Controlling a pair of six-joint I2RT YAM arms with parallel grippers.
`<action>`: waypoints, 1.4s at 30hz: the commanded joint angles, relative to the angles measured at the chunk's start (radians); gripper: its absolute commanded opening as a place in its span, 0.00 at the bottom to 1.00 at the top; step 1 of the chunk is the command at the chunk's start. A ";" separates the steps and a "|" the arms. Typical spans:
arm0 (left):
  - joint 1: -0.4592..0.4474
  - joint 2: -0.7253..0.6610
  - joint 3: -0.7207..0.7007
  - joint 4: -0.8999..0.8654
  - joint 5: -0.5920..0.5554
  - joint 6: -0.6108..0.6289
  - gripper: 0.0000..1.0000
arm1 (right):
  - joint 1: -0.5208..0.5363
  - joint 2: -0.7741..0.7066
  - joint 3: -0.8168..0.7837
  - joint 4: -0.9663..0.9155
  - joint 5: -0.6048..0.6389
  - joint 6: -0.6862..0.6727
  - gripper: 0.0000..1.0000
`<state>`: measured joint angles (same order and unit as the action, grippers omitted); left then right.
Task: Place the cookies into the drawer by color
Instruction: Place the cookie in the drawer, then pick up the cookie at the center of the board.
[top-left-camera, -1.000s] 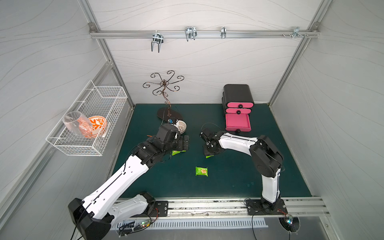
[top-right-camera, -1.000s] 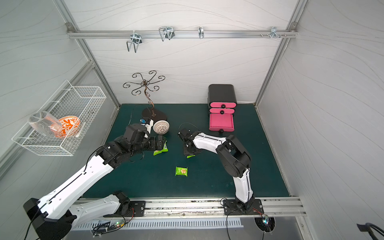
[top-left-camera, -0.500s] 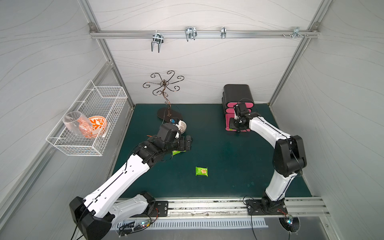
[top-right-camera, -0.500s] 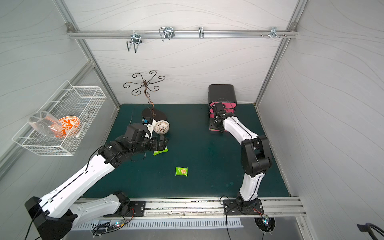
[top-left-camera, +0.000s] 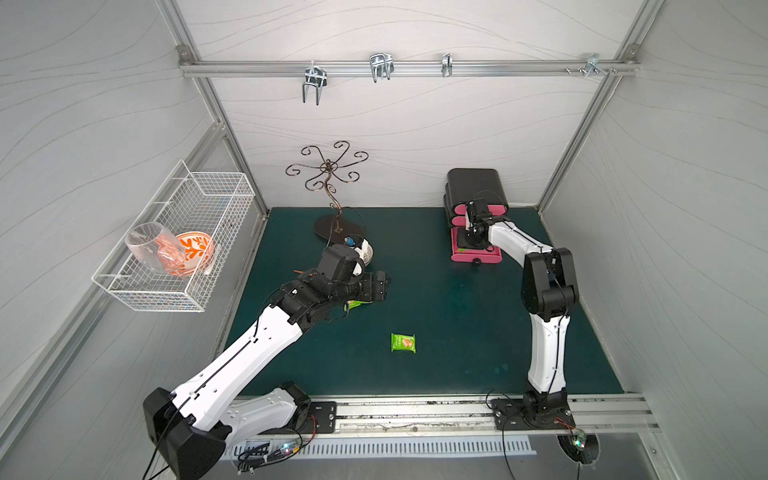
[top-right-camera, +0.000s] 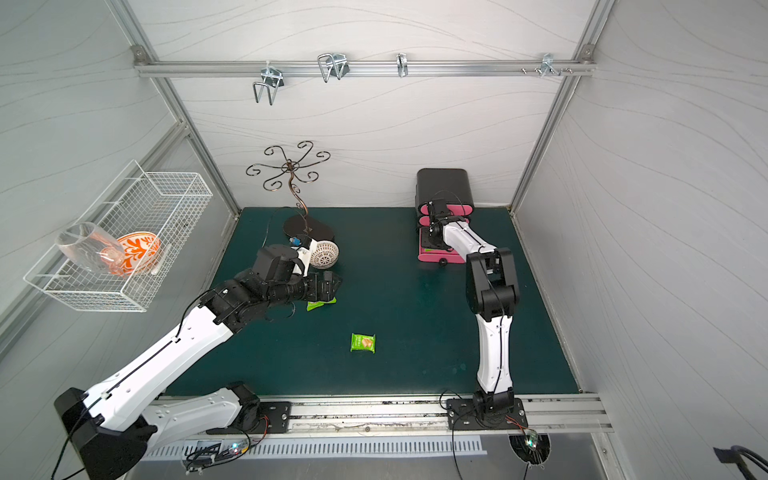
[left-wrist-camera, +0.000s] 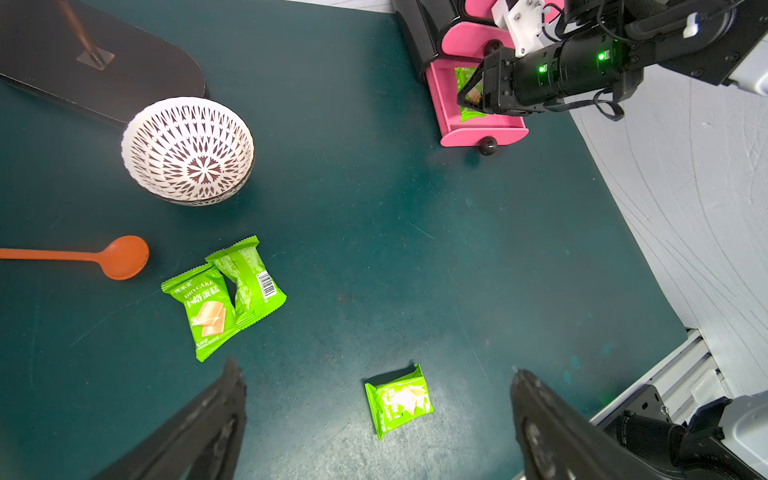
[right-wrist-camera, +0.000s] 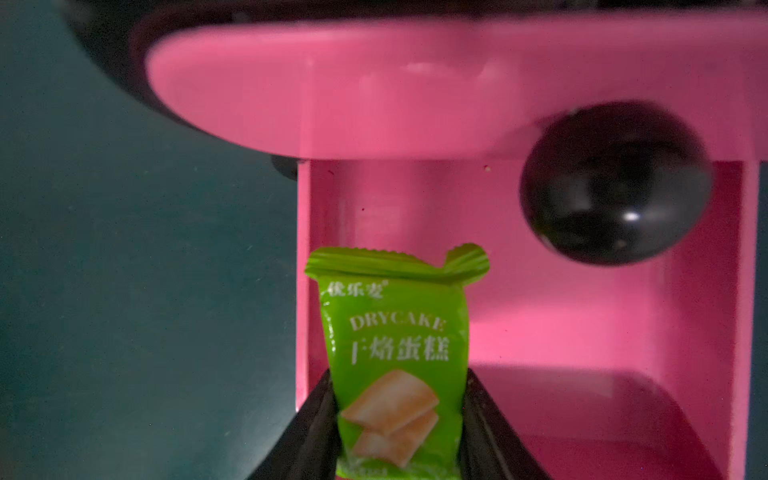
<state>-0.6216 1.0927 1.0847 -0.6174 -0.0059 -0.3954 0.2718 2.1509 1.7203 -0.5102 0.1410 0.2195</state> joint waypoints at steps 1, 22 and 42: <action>0.003 0.002 0.018 0.044 0.010 0.016 0.99 | 0.007 0.028 0.026 0.009 0.004 -0.016 0.54; 0.013 -0.031 0.005 0.025 -0.067 0.037 0.99 | 0.492 -0.768 -0.757 0.156 -0.270 -0.480 0.64; 0.017 -0.092 -0.038 0.001 -0.072 0.001 0.99 | 0.706 -0.471 -0.788 0.301 -0.401 -0.780 0.79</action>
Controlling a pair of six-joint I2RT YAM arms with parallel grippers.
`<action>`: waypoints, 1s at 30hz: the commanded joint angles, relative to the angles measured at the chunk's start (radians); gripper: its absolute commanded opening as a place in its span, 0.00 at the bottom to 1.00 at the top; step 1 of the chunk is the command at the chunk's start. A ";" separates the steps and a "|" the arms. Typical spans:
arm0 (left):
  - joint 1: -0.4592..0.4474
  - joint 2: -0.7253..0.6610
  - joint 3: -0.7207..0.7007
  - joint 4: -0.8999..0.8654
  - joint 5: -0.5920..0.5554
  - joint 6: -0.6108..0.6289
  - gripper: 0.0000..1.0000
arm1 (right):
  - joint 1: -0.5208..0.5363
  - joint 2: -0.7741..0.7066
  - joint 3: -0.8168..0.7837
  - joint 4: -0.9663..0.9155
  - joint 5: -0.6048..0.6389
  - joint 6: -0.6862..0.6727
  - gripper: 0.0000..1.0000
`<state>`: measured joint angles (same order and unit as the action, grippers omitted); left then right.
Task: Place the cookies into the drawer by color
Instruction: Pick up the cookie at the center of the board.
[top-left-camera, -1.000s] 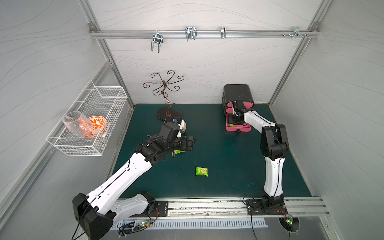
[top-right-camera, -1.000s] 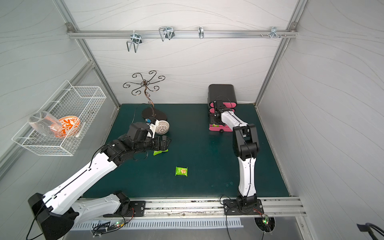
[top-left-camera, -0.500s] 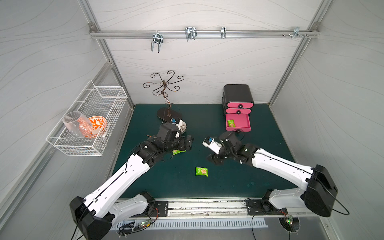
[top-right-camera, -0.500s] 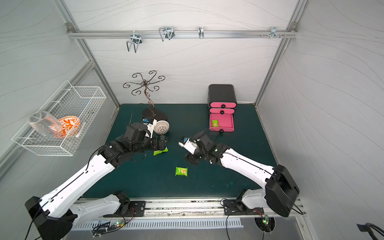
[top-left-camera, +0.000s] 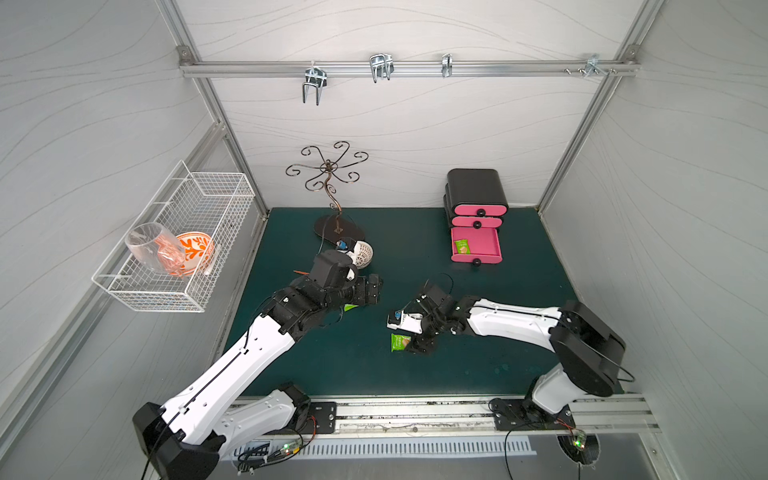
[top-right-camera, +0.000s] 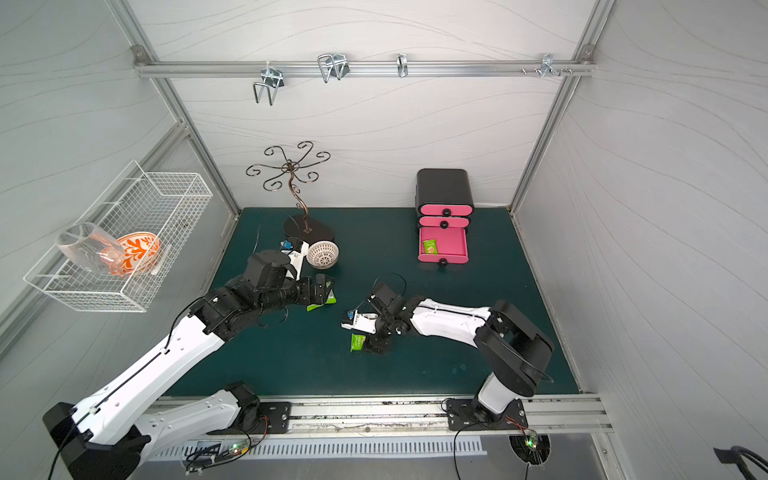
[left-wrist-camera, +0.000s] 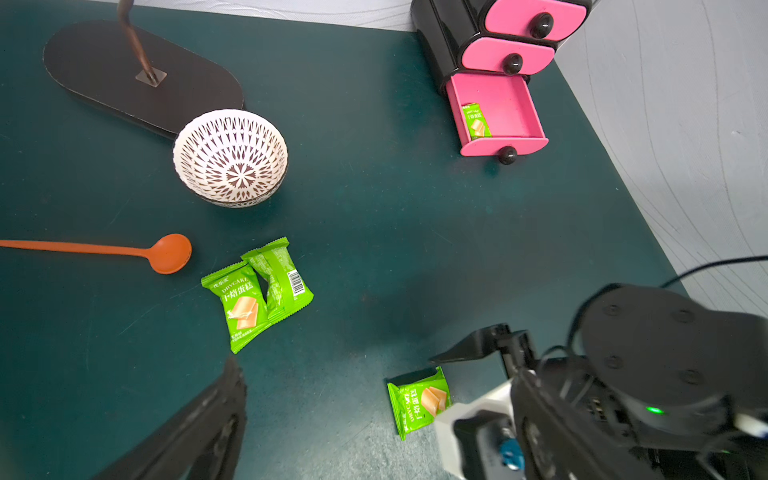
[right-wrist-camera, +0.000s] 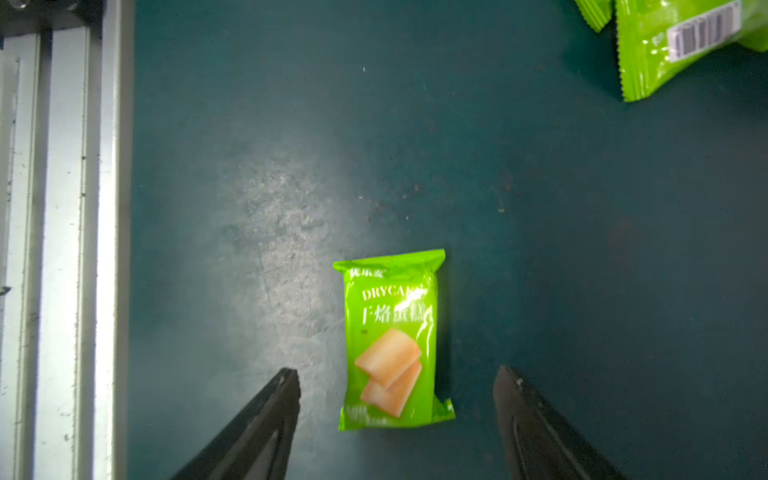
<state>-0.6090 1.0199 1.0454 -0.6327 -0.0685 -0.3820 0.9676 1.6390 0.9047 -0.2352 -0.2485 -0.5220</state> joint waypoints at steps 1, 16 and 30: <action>0.005 -0.022 0.002 0.015 -0.010 -0.012 0.99 | 0.013 0.062 0.039 0.027 -0.008 -0.044 0.79; 0.005 -0.078 -0.015 -0.096 0.216 0.069 0.99 | 0.070 0.159 0.003 0.028 0.131 -0.023 0.56; 0.006 -0.044 0.059 -0.301 0.357 0.054 0.99 | 0.058 0.021 -0.018 0.092 0.195 0.085 0.32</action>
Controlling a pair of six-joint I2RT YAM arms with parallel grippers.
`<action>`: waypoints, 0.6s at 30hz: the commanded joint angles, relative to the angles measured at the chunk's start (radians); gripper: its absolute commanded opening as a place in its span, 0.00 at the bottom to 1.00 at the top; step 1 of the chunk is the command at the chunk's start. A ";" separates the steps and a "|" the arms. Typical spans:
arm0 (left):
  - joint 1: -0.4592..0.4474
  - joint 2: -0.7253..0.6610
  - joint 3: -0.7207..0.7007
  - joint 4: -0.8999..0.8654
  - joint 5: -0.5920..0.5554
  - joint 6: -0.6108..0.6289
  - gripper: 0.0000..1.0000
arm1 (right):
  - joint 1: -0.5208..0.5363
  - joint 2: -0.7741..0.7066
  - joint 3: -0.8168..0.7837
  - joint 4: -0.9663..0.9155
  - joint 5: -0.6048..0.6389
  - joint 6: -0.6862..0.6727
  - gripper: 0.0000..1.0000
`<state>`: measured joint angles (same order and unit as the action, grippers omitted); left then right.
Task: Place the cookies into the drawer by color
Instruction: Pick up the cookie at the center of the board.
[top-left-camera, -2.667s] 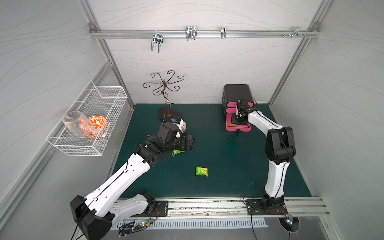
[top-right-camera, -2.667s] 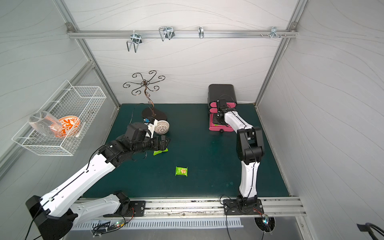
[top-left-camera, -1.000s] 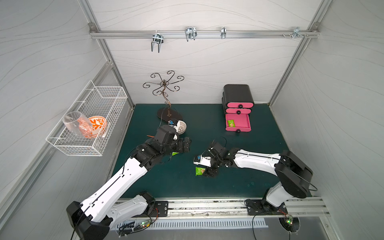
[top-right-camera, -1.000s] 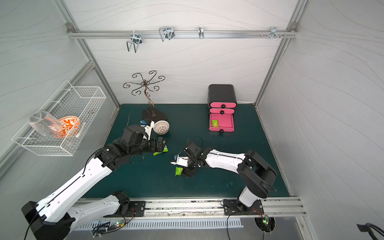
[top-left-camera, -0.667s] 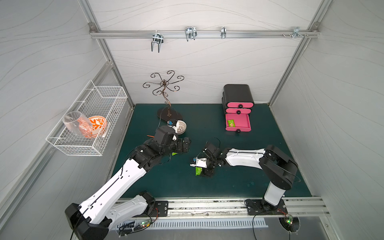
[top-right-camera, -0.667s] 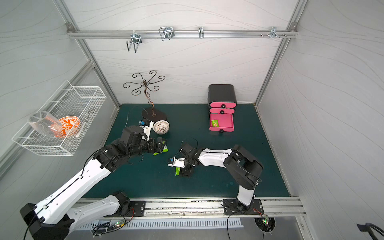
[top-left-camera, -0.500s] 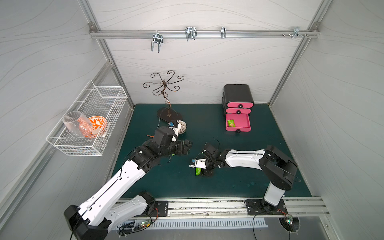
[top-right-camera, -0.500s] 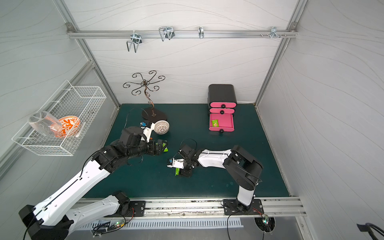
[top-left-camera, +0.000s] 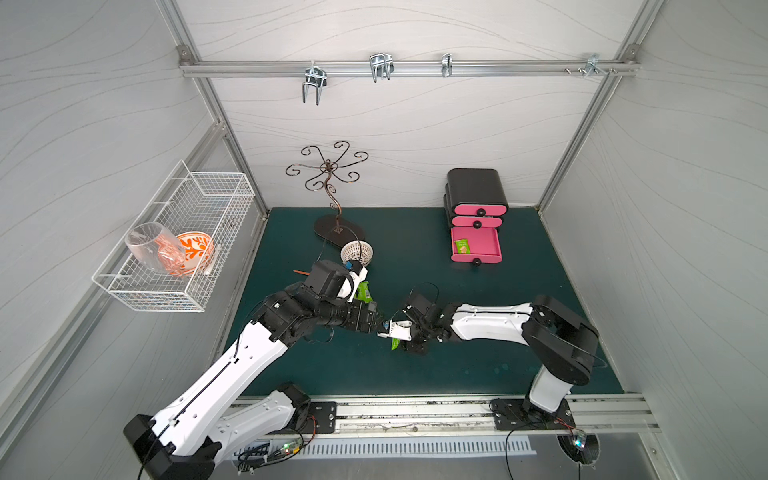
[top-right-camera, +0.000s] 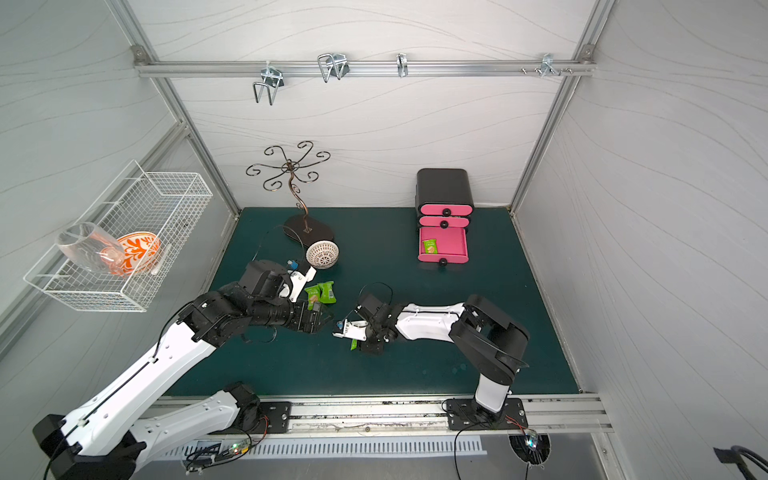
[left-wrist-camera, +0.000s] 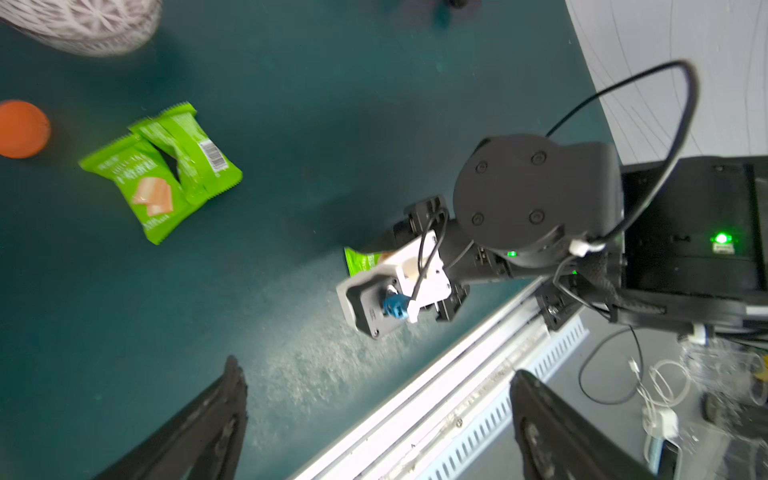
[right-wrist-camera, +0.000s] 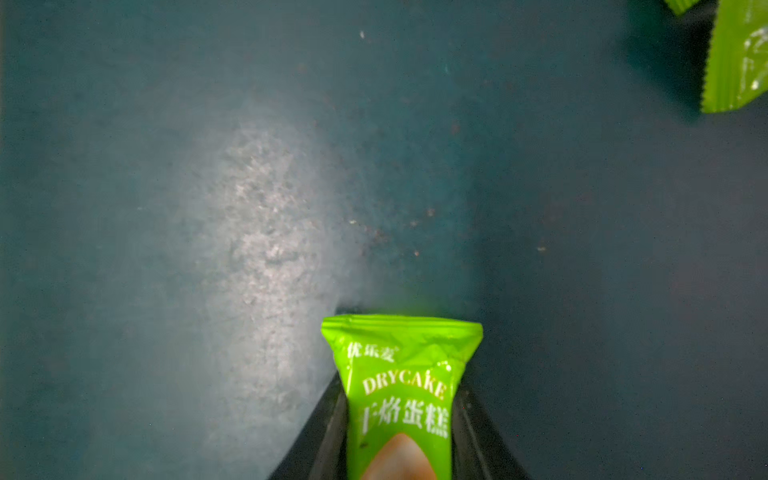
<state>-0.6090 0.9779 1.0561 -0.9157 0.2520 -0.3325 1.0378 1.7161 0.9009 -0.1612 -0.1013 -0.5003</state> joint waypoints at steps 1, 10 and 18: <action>0.005 -0.007 0.048 -0.005 0.028 0.000 0.99 | -0.026 -0.075 -0.015 0.024 0.046 0.089 0.32; 0.005 0.030 0.098 0.130 0.107 -0.018 0.99 | -0.276 -0.261 0.005 0.073 0.047 0.275 0.32; 0.005 0.092 0.119 0.333 0.146 -0.041 0.99 | -0.641 -0.173 0.165 0.075 0.101 0.526 0.34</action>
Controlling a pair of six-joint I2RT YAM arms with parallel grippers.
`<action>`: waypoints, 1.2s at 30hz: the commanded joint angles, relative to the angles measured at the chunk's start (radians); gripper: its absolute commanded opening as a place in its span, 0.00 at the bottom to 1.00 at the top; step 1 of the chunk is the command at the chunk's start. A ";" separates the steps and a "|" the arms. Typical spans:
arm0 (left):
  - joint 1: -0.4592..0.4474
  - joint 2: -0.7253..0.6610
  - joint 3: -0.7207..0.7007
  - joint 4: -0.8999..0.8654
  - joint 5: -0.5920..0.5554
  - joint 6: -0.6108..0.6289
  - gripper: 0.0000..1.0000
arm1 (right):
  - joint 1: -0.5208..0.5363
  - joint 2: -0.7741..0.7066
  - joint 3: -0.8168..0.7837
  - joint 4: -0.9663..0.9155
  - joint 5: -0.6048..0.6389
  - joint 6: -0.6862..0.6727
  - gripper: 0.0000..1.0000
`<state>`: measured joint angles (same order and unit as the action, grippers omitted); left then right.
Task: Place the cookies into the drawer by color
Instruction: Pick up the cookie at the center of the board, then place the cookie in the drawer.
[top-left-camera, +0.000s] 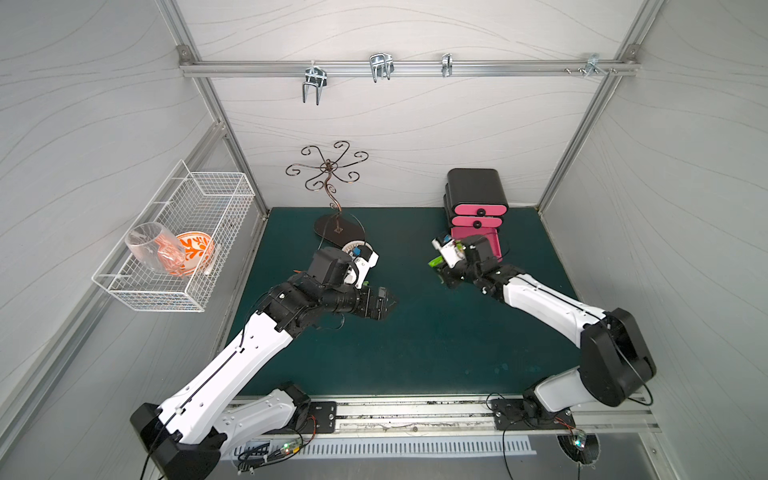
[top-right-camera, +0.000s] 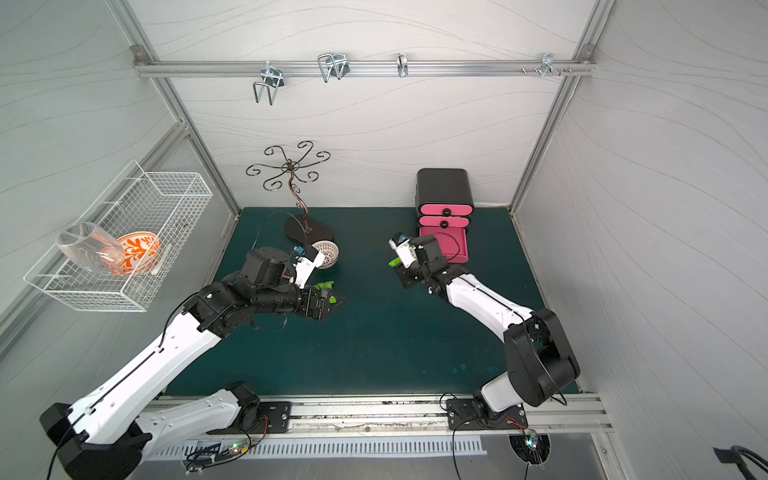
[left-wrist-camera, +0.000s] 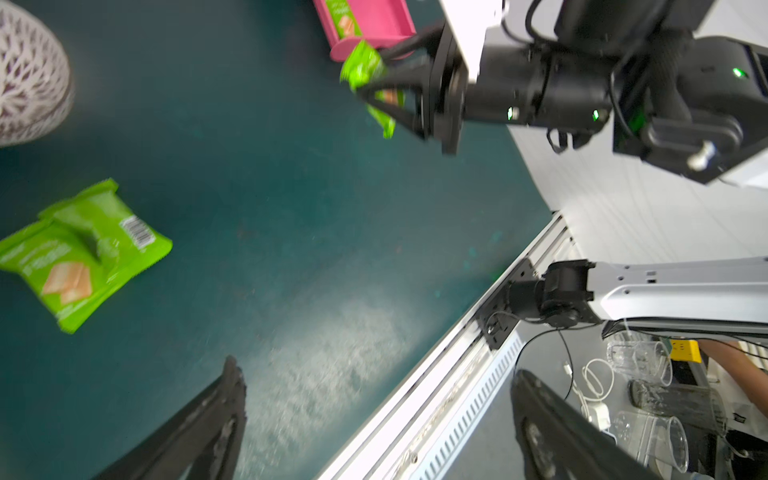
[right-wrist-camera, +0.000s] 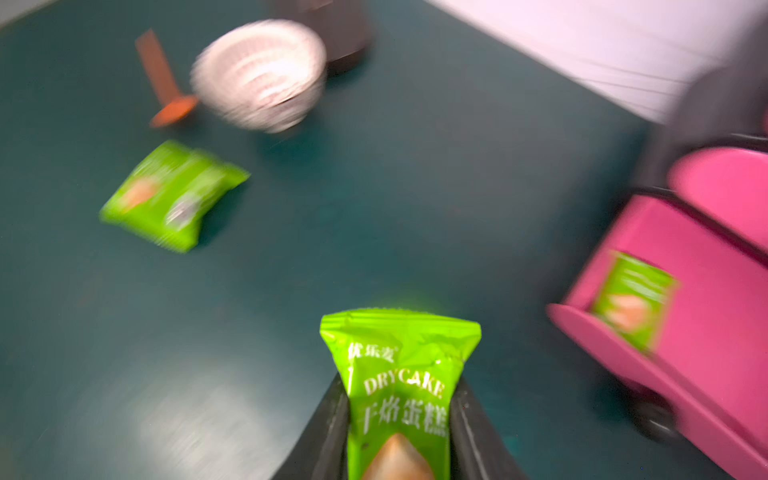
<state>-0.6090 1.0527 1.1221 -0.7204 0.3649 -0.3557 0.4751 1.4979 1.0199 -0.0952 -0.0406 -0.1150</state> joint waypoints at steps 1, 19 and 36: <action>0.005 0.026 0.057 0.152 0.031 -0.024 0.99 | -0.120 0.074 0.069 0.009 0.054 0.172 0.34; 0.005 0.062 0.069 0.190 0.023 -0.023 0.99 | -0.306 0.447 0.285 0.127 0.154 0.101 0.38; 0.005 0.076 0.079 0.084 -0.175 -0.057 0.99 | -0.305 0.409 0.276 0.151 0.135 0.123 0.56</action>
<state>-0.6094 1.1110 1.1469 -0.6022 0.3046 -0.3985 0.1715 1.9911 1.3159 0.0429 0.1123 -0.0132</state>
